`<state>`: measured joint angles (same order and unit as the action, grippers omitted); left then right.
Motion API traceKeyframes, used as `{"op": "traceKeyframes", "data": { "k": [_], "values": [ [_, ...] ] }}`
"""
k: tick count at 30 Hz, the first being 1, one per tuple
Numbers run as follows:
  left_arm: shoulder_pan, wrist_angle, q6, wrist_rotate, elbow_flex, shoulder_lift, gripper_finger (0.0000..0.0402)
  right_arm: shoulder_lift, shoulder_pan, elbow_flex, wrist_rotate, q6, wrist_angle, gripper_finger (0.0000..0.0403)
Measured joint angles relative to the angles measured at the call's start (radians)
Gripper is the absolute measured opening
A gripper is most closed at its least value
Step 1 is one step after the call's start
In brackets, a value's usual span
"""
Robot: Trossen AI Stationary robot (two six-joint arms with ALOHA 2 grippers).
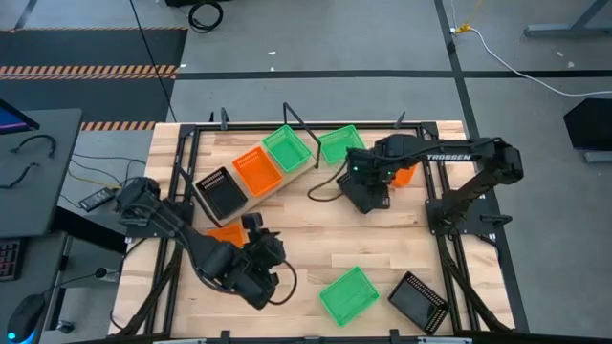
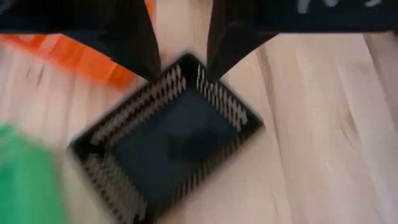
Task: Stack baskets on shelf by color
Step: Stack the top black bin on top of the black bin on the shelf
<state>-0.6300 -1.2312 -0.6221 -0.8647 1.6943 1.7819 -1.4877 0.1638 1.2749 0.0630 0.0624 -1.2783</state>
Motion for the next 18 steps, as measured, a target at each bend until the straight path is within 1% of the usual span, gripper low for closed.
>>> {"op": "traceKeyframes", "data": {
  "k": [3,7,9,11,15,18],
  "values": [
    [-0.017,0.007,-0.002,-0.035,0.0,0.0,0.0119,0.01,-0.004,-0.08,0.022,-0.022,-0.024,0.0165],
    [-0.033,0.051,-0.001,-0.029,0.0,0.0,0.0117,0.031,-0.007,-0.184,0.058,-0.032,-0.012,0.0196],
    [-0.036,0.106,0.01,0.001,0.0,0.0,0.0117,0.047,-0.009,-0.227,0.068,-0.028,0.012,0.0207],
    [-0.032,0.199,0.064,0.038,-0.021,-0.002,0.0117,0.072,-0.019,-0.265,0.07,-0.013,0.057,0.0214],
    [0.0,0.402,0.194,0.114,-0.098,-0.001,0.0117,0.125,-0.055,-0.327,0.067,0.063,0.182,0.0218],
    [0.055,0.555,0.246,0.215,-0.184,-0.002,0.0117,0.156,-0.085,-0.352,0.067,0.124,0.248,0.0216]
  ]
}}
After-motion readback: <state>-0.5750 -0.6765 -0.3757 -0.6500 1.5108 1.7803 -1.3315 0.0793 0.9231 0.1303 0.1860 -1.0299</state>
